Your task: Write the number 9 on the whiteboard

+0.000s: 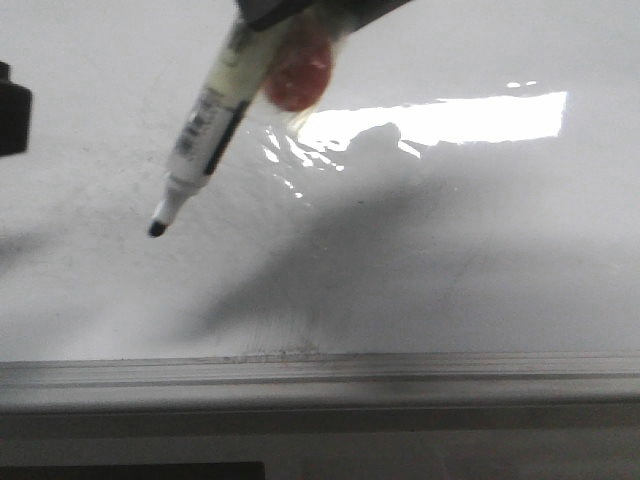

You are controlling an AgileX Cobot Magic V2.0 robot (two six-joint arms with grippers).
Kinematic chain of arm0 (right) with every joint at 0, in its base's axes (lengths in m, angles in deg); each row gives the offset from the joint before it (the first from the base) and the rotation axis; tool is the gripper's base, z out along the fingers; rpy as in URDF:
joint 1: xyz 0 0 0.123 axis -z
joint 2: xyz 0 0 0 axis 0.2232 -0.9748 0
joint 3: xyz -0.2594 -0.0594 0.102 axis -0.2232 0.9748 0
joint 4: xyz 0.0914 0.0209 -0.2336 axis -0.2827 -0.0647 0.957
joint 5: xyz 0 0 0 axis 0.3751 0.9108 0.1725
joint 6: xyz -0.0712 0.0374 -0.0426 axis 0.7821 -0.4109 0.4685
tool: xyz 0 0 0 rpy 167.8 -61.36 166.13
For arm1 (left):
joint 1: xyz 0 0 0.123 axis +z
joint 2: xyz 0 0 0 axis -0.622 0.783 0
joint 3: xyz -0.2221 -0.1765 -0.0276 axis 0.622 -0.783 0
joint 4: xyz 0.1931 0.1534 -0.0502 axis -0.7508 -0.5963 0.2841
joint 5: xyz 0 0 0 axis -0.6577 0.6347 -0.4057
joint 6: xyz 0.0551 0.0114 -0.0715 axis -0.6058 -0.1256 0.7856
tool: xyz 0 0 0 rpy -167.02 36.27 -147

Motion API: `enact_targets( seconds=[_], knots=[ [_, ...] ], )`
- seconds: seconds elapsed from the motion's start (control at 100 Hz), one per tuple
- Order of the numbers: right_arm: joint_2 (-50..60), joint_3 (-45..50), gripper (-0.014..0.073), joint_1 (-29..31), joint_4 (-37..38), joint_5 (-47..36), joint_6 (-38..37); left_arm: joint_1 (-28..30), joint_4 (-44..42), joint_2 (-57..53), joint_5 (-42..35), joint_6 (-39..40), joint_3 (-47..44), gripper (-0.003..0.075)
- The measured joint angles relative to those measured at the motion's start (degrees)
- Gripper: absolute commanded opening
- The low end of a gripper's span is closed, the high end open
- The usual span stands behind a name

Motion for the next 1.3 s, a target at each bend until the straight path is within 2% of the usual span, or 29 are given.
enact_targets(
  seconds=[0.15, 0.5, 0.76, 0.97, 1.12, 1.3],
  knots=[
    [2.07, 0.00, -0.0059, 4.47, 0.11, 1.00, -0.12, 0.00, 2.90, -4.47, 4.73, 0.43, 0.00, 0.0284],
    [2.34, -0.21, -0.0059, 11.91, 0.63, -2.38, -0.12, 0.00, 6.93, -5.48, 5.56, 0.56, 0.00, 0.0284],
    [-4.33, -1.33, -0.0064, 11.98, -0.49, -10.31, -0.46, 0.00, 6.95, -5.48, 4.91, 0.56, 0.00, 0.0284],
    [-7.72, -3.18, -0.0064, 10.49, -3.21, -4.23, -0.68, 0.00, 6.95, -5.48, 4.91, 0.56, 0.00, 0.0284],
    [-4.93, -3.33, -0.0063, 12.97, -2.71, -0.50, -0.68, 0.00, 6.95, -5.48, 4.91, 0.56, 0.00, 0.0284],
    [-3.13, -5.46, -0.0063, 15.76, -1.25, -0.60, -0.36, 0.00, 6.95, -5.48, 4.91, 0.56, 0.00, 0.0284]
  ],
)
